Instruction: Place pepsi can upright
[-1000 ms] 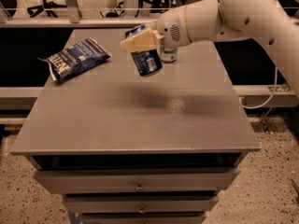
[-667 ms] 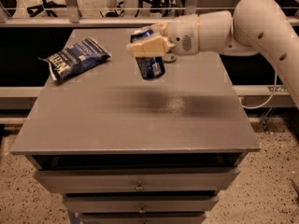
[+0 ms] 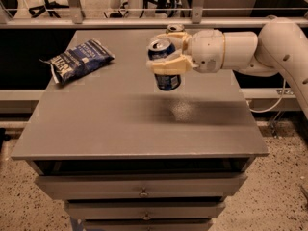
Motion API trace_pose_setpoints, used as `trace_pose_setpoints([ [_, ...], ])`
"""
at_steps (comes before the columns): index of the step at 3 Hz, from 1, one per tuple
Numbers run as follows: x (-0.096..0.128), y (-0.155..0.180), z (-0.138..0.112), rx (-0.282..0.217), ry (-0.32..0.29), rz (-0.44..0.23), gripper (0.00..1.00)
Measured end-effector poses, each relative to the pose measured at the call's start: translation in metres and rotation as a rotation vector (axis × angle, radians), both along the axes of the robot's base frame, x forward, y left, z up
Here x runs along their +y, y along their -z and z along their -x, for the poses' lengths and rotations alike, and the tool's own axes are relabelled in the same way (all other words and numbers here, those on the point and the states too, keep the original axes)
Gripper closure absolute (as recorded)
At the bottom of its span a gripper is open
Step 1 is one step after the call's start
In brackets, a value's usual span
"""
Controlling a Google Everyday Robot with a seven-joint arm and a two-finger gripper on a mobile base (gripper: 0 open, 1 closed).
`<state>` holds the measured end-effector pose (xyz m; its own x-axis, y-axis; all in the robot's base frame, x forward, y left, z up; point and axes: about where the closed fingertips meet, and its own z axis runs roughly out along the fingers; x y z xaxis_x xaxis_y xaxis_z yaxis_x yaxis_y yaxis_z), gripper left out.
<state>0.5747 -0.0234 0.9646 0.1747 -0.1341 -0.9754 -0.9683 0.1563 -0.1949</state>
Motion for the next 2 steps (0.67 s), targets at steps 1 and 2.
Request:
trace_pose_setpoints([
  [1, -0.009, 0.014, 0.007, -0.055, -0.014, -0.057, 1.00],
  [2, -0.009, 0.033, 0.012, -0.042, -0.027, -0.123, 0.98],
])
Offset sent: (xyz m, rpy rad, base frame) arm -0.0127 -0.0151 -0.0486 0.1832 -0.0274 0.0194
